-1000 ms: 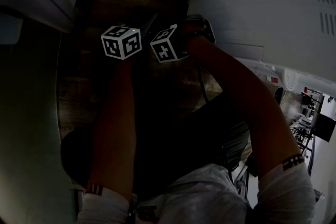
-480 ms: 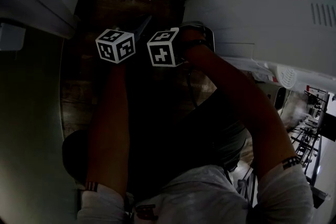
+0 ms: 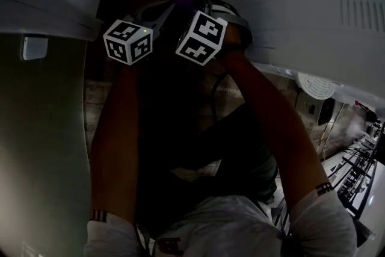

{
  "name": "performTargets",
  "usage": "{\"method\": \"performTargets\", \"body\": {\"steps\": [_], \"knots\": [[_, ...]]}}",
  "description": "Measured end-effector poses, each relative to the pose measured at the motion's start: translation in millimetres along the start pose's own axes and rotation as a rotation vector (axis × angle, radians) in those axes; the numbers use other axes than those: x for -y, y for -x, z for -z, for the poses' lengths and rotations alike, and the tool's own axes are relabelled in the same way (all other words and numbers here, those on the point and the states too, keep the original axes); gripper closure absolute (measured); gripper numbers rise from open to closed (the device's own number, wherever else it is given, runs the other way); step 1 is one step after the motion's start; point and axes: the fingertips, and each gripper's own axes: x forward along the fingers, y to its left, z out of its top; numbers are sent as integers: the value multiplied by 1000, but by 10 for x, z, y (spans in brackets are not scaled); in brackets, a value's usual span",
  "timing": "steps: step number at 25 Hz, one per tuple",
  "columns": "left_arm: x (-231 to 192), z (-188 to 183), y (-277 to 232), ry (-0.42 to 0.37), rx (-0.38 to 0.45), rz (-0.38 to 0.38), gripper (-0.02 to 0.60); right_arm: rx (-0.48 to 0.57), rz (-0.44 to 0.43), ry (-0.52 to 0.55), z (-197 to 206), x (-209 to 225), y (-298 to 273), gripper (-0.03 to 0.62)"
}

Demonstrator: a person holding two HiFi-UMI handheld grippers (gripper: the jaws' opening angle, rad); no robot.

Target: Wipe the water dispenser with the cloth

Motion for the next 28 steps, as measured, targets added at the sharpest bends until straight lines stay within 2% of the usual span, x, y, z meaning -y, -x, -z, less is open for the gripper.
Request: {"method": "performTargets", "body": {"steps": [3, 8, 14, 19, 25, 28], "knots": [[148, -407, 126, -41, 21, -13, 583, 73, 60, -83, -116, 230, 297, 502], [537, -1102, 422, -57, 75, -46, 583, 146, 86, -228, -213, 576, 922, 502], [1176, -2014, 800, -77, 104, -70, 583, 271, 111, -374, -508, 1040, 1968, 502], [1675, -2886, 1098, -88, 157, -101, 583, 411, 147, -504, -783, 1600, 2997, 502], [2297, -3697, 1257, -151, 226, -96, 583, 578, 185, -580, -941, 2053, 4072, 502], [2680, -4231, 1333, -192, 256, -97, 583, 651, 205, -594, -1001, 2337, 4706, 502]]}}
